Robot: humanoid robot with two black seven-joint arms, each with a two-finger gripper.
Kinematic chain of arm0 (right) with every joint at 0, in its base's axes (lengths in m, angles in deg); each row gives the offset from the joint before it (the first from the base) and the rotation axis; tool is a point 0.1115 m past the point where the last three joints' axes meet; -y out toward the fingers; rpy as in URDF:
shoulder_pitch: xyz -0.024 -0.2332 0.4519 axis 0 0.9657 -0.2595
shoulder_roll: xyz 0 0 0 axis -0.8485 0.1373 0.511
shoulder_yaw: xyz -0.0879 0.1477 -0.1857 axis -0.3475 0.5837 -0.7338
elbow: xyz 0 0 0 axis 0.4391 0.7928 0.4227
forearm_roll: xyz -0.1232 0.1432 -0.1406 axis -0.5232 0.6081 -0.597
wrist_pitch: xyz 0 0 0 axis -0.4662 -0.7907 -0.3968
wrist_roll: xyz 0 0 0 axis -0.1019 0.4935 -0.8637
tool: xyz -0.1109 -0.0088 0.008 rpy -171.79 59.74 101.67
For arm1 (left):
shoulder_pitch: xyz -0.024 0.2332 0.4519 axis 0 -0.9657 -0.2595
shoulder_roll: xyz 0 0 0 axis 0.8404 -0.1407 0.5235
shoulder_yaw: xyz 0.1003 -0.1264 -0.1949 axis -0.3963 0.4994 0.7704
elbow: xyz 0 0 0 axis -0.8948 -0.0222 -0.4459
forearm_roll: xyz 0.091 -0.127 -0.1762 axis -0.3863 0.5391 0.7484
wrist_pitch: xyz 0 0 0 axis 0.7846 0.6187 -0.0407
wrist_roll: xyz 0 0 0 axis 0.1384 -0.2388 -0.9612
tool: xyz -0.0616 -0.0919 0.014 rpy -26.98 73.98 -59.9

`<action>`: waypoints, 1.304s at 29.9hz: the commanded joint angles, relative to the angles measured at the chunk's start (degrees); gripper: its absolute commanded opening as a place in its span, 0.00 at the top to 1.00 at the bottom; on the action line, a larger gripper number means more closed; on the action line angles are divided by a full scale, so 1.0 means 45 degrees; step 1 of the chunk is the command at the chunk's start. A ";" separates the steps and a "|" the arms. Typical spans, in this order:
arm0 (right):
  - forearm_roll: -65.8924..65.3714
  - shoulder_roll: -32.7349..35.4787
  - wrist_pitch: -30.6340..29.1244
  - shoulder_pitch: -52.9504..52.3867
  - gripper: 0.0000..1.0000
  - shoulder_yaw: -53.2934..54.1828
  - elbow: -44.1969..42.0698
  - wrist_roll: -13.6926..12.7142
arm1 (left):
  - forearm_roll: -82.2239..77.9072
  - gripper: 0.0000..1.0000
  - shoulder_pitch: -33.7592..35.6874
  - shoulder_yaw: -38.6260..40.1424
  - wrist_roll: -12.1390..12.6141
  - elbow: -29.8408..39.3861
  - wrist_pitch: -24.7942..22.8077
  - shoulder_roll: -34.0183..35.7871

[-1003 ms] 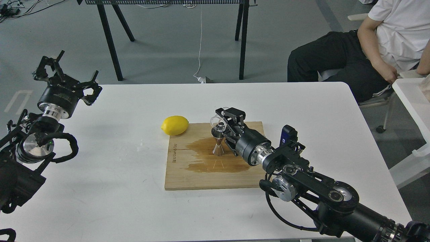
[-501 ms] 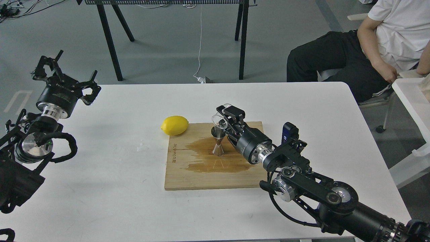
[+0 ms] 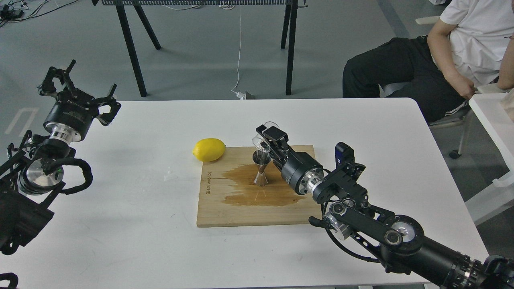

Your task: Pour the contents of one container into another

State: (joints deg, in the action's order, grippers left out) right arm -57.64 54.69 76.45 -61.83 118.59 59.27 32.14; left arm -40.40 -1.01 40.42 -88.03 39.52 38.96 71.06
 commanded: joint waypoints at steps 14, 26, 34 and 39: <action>-0.1418 0.0267 0.0290 -0.0293 0.56 -0.0769 -0.0386 -0.0001 | 0.0000 0.00 0.0000 0.0002 -0.0019 0.0000 0.0001 -0.0001; -0.1653 0.0287 0.0310 -0.0723 0.56 -0.0847 -0.0444 -0.0001 | 0.0000 0.00 -0.0058 0.0002 -0.0097 0.0000 0.0001 -0.0001; -0.1769 0.0579 0.0310 -0.0938 0.56 -0.1433 -0.0425 0.0232 | 0.0000 0.00 -0.0058 0.0060 -0.0097 0.0000 0.0001 -0.0001; -0.2278 0.0677 0.0310 -0.0938 0.56 -0.1648 -0.0425 0.0253 | 0.0000 0.00 -0.0058 0.0041 -0.0097 0.0000 0.0001 -0.0001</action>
State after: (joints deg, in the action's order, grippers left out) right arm -67.08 57.42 77.85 -66.03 111.56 57.37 33.24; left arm -40.40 -1.27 40.67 -88.45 39.52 38.96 71.05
